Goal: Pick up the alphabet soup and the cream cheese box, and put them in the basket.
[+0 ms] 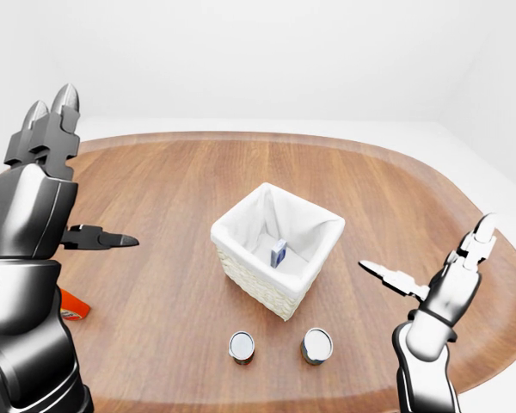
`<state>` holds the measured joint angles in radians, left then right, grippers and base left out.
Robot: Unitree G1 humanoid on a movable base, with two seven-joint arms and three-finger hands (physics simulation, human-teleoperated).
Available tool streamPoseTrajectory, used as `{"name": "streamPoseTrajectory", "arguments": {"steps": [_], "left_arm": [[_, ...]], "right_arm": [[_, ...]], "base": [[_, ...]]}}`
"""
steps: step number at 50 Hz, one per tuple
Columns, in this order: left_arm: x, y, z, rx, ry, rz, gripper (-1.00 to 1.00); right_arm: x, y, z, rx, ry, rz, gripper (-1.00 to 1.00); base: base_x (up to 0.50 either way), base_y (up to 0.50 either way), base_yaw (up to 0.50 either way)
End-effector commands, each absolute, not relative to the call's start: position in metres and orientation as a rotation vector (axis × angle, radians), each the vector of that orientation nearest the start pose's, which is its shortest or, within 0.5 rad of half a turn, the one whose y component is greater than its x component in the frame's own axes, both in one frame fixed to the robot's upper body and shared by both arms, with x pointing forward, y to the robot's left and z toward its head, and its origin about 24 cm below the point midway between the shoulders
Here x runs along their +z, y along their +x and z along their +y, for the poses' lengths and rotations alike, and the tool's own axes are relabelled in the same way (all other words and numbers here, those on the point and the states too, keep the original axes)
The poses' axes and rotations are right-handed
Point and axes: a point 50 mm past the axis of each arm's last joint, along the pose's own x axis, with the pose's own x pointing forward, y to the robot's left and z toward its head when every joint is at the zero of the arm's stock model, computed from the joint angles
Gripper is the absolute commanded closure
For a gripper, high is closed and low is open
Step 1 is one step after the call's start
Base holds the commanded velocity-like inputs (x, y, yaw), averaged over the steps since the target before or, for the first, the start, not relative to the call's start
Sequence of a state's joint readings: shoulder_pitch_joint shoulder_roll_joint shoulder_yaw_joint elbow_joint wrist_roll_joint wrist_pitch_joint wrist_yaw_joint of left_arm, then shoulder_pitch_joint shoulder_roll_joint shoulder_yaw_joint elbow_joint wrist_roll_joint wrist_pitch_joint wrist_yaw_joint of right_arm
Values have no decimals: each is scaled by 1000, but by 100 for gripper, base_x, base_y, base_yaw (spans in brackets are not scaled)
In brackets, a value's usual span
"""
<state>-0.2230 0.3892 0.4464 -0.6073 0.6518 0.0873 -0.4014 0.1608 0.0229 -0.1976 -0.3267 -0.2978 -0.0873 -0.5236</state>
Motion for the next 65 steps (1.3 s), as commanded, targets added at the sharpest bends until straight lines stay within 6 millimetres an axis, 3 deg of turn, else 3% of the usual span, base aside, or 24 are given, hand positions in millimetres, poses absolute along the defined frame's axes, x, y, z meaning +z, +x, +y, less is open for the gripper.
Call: {"name": "streamPoseTrajectory", "arguments": {"steps": [1,8,14,23,32,45,56,65], "left_arm": [[244,220,243,295,1123,-475,-100],[242,221,244,300,1121,-466,-100],[243,220,243,297,1127,-467,-100],[243,220,242,292,1134,-468,-100],[241,221,243,293,1130,-457,-100],[241,221,243,293,1132,-454,-100],[240,221,243,292,1133,-453,-100],[240,221,243,292,1134,-450,-100]], "right_arm": [[93,189,-218,-735,-325,-291,-100],[93,187,-223,-672,-307,-268,-100],[76,183,-224,-580,-243,-176,-100],[45,178,-219,-444,-375,-15,-100],[32,177,-222,-411,-447,55,-100],[25,170,-219,-331,-430,104,-100],[29,174,-222,-378,-419,79,-100],[16,169,-216,-298,-435,141,-100]], "base": [[0,0,0],[0,0,0],[0,0,0],[0,0,0],[0,0,0],[0,0,0],[0,0,0],[0,0,0]]}}
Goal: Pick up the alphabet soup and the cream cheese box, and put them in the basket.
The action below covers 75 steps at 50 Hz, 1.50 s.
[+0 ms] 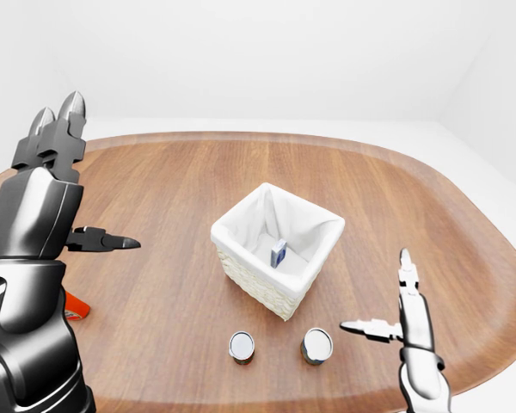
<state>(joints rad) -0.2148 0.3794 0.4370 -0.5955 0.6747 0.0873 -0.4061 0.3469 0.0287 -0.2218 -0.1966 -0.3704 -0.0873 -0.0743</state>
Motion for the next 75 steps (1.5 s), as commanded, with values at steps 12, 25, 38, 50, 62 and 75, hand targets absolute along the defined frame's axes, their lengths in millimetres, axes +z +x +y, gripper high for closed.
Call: {"name": "streamPoseTrajectory", "arguments": {"steps": [12,25,38,50,62,75], "left_arm": [[242,220,241,286,1143,-455,-100],[240,221,242,287,1139,-448,-100],[239,222,243,287,1136,-444,-100],[239,223,243,284,1130,-444,-100],[241,221,242,280,1137,-450,-100],[240,221,242,283,1133,-449,-100]], "right_arm": [[0,163,-213,-273,-528,219,-100],[-3,160,-202,-214,-553,227,-100],[0,161,-191,-178,-556,204,-100],[-4,166,-176,-129,-583,183,-100],[-13,166,-163,-82,-635,185,-100],[-19,158,-150,-20,-642,192,-100]], "base": [[0,0,0],[0,0,0],[0,0,0],[0,0,0],[0,0,0],[0,0,0]]}}
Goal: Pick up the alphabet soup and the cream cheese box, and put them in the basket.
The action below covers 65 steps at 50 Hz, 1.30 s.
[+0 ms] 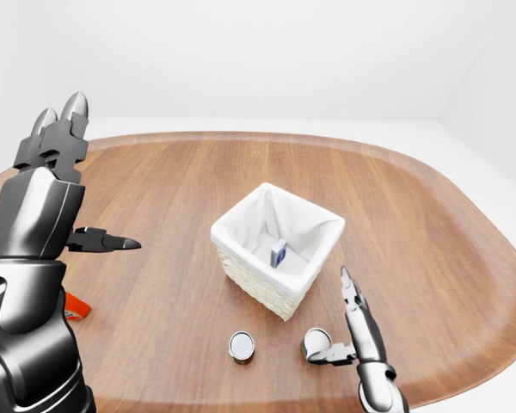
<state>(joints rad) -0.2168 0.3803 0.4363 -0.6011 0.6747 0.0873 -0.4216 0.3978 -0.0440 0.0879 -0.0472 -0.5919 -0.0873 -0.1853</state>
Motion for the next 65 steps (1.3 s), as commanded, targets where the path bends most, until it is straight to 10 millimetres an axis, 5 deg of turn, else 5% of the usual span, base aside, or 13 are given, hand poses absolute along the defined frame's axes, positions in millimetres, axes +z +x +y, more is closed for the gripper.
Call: {"name": "streamPoseTrajectory", "arguments": {"steps": [1,65], "left_arm": [[240,221,242,283,1133,-449,-100],[241,220,241,282,1138,-452,-100]], "right_arm": [[-20,157,-149,-13,-641,195,-100],[-80,157,-152,-18,-756,387,-100]], "base": [[0,0,0],[0,0,0]]}}
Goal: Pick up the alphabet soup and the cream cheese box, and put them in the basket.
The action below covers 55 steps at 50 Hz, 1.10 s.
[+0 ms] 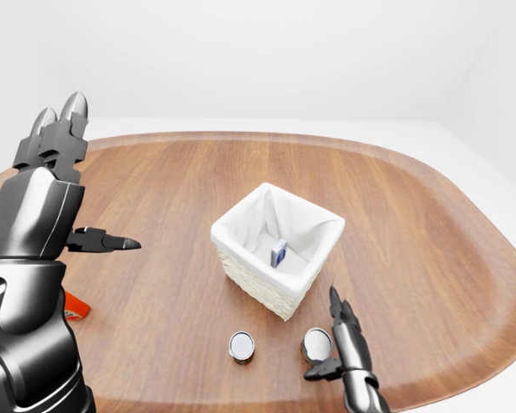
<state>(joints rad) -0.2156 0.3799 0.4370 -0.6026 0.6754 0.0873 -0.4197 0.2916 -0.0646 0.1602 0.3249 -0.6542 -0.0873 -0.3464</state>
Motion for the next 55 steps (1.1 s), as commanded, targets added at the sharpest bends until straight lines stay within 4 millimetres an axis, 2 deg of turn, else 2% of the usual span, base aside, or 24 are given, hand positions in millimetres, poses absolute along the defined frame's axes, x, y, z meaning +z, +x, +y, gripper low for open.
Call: {"name": "streamPoseTrajectory", "arguments": {"steps": [1,19,20,21,28,37,55], "left_arm": [[240,221,242,283,1137,-450,-100],[240,222,243,285,1131,-447,-100],[240,222,243,284,1131,-448,-100],[239,223,243,286,1127,-444,-100],[240,222,242,284,1131,-448,-100],[239,222,242,281,1131,-446,-100],[241,221,241,278,1138,-452,-100]], "right_arm": [[-80,156,-151,-17,-757,388,-100],[-93,157,-150,-8,-792,429,-100],[-93,158,-150,-10,-789,429,-37],[-92,159,-151,-12,-783,431,100],[-94,159,-152,-15,-793,433,100],[-85,165,-156,-49,-740,419,100],[-77,181,-204,-236,-716,438,100]], "base": [[0,0,0],[0,0,0],[0,0,0],[0,0,0],[0,0,0],[0,0,0],[0,0,0]]}}
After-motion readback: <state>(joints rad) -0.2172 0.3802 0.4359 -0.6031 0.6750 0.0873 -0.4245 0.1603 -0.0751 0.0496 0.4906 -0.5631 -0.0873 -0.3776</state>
